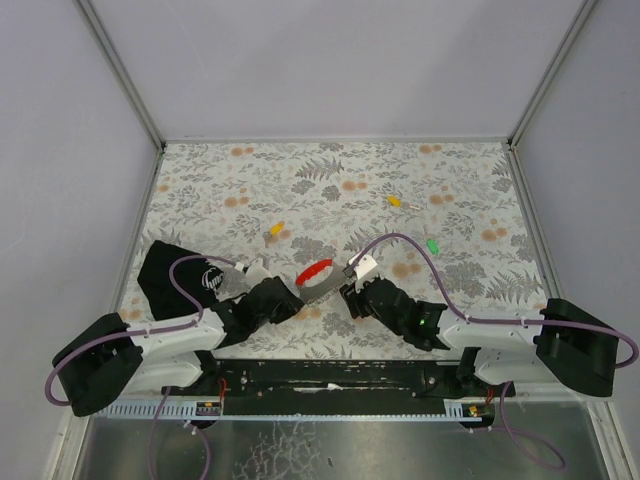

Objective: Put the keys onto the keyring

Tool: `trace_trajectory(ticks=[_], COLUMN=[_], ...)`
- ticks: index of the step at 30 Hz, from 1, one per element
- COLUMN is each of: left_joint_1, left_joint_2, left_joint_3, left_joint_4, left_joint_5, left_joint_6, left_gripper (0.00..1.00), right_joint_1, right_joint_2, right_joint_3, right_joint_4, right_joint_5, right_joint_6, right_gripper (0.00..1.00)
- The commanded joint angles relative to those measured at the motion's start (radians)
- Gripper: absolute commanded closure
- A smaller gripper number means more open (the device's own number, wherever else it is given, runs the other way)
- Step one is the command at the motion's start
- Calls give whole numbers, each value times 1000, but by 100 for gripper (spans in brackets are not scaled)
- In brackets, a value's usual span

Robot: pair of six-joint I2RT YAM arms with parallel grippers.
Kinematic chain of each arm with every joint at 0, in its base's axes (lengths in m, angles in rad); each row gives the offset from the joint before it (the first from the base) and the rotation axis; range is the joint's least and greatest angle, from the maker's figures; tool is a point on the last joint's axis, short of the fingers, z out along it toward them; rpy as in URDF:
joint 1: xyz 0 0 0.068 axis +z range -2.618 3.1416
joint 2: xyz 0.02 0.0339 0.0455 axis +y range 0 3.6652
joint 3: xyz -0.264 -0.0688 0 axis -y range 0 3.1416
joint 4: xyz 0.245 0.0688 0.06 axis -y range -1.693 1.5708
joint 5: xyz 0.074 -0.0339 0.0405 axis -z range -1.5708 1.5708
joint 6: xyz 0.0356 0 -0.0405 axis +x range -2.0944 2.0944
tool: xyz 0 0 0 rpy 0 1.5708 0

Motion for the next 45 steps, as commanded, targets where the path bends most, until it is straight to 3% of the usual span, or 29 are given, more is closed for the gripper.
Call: trace_trajectory(ticks=[1, 14, 23, 39, 45], left_joint_1=[-8, -7, -8, -7, -9], left_joint_2=[22, -6, -120, 7, -27], left_joint_3=[29, 56, 3, -11, -16], left_joint_4=[75, 41, -39, 70, 55], left_joint_5=[-28, -74, -143, -98, -112], left_joint_6=[-17, 62, 64, 55, 31], left_gripper=[77, 79, 78, 83, 81], right_joint_1=[-8, -8, -8, -8, -7], right_joint_2=[-29, -11, -10, 21, 24], right_joint_3=[-5, 4, 3, 17, 19], right_joint_4=[49, 43, 44, 40, 38], right_joint_5=[33, 18, 11, -13, -17], right_joint_6=[-6, -9, -18, -23, -23], right_gripper=[43, 43, 43, 43, 43])
